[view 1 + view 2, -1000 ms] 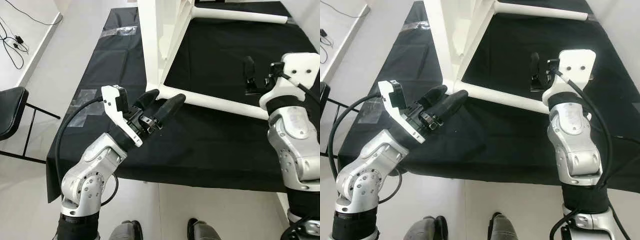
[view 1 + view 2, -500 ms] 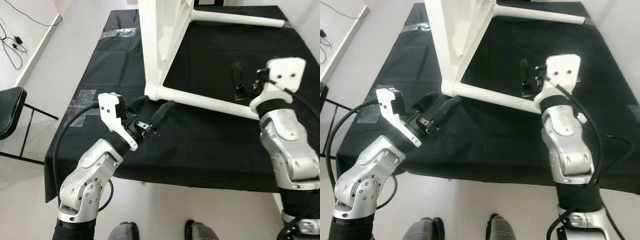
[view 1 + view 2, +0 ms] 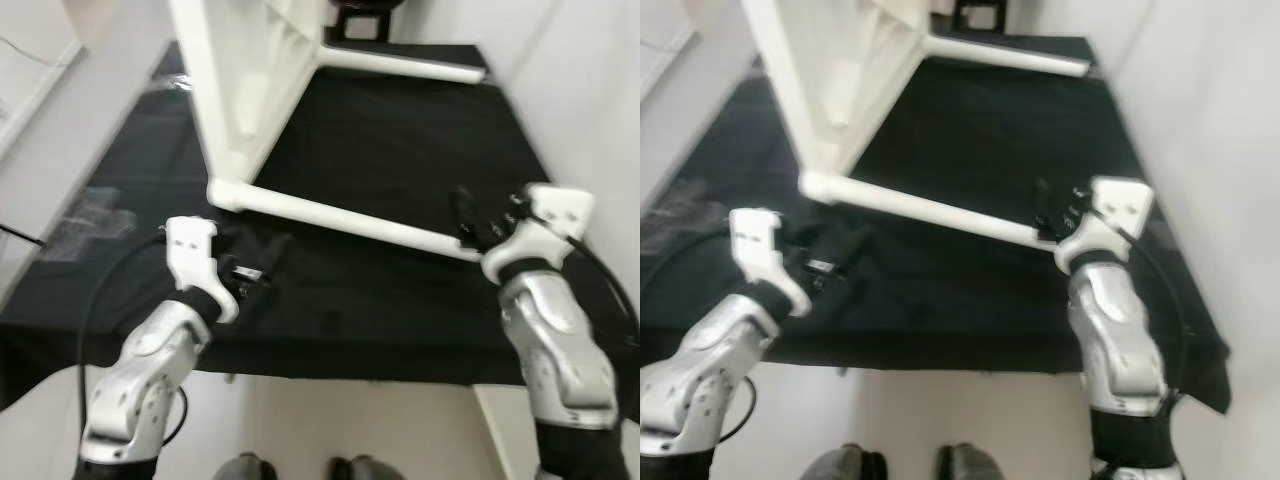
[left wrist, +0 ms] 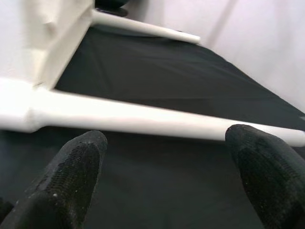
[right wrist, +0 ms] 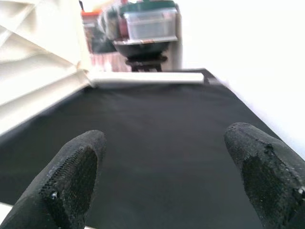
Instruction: Building children table
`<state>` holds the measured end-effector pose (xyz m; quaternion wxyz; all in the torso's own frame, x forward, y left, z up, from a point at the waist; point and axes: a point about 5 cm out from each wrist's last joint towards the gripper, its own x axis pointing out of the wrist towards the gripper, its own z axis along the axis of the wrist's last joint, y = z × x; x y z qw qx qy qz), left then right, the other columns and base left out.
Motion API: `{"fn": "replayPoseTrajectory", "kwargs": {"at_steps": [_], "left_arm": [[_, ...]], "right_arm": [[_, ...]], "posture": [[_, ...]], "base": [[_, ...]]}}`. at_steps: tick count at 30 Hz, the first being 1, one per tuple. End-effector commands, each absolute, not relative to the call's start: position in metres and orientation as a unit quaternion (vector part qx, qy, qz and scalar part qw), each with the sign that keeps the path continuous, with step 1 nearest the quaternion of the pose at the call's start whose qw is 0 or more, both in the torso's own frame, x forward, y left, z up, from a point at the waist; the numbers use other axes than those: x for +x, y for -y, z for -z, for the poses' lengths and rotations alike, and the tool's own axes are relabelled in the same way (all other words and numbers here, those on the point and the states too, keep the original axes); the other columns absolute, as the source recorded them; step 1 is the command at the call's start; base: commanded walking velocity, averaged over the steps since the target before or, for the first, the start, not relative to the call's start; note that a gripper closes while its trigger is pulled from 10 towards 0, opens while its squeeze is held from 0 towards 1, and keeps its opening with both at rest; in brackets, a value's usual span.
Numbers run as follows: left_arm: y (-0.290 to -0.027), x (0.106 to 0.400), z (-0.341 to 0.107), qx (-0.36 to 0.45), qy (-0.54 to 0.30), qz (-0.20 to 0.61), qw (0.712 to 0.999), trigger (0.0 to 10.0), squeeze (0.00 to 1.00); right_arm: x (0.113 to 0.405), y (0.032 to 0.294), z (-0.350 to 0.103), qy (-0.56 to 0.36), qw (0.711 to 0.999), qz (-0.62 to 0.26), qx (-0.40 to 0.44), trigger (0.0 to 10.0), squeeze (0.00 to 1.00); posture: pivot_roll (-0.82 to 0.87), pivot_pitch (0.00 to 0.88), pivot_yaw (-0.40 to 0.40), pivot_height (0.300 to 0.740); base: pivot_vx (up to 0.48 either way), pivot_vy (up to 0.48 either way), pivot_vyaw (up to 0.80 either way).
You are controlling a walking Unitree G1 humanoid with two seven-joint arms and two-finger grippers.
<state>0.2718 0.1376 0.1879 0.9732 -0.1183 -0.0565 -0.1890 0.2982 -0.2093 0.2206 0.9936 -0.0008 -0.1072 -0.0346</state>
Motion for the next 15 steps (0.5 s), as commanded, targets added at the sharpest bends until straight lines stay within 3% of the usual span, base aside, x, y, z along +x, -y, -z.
{"fn": "replayPoseTrajectory", "kwargs": {"at_steps": [1,4,7,15], "left_arm": [[-0.139,0.269,-0.189,-0.110,0.066,0.188,0.974,10.0,0.00],[-0.140,0.269,-0.192,-0.107,0.076,0.190,0.973,10.0,0.00],[-0.141,0.270,-0.195,-0.107,0.084,0.190,0.972,10.0,0.00],[-0.135,0.272,-0.201,-0.108,0.097,0.201,0.969,10.0,0.00]], "right_arm": [[0.297,0.209,-0.217,0.098,0.994,0.038,0.000,10.0,0.00],[0.299,0.205,-0.218,0.097,0.995,0.029,-0.002,10.0,0.00],[0.302,0.196,-0.219,0.098,0.995,0.009,-0.015,10.0,0.00],[0.306,0.184,-0.226,0.115,0.993,-0.023,-0.030,10.0,0.00]], "posture": [[-0.01,0.169,0.001,0.740],[0.00,0.167,0.003,0.740],[0.00,0.162,0.006,0.740],[0.01,0.156,0.009,0.740]], "base": [[0.000,0.000,0.00],[0.000,0.000,0.00],[0.000,0.000,-0.80],[0.245,0.000,-0.30]]}}
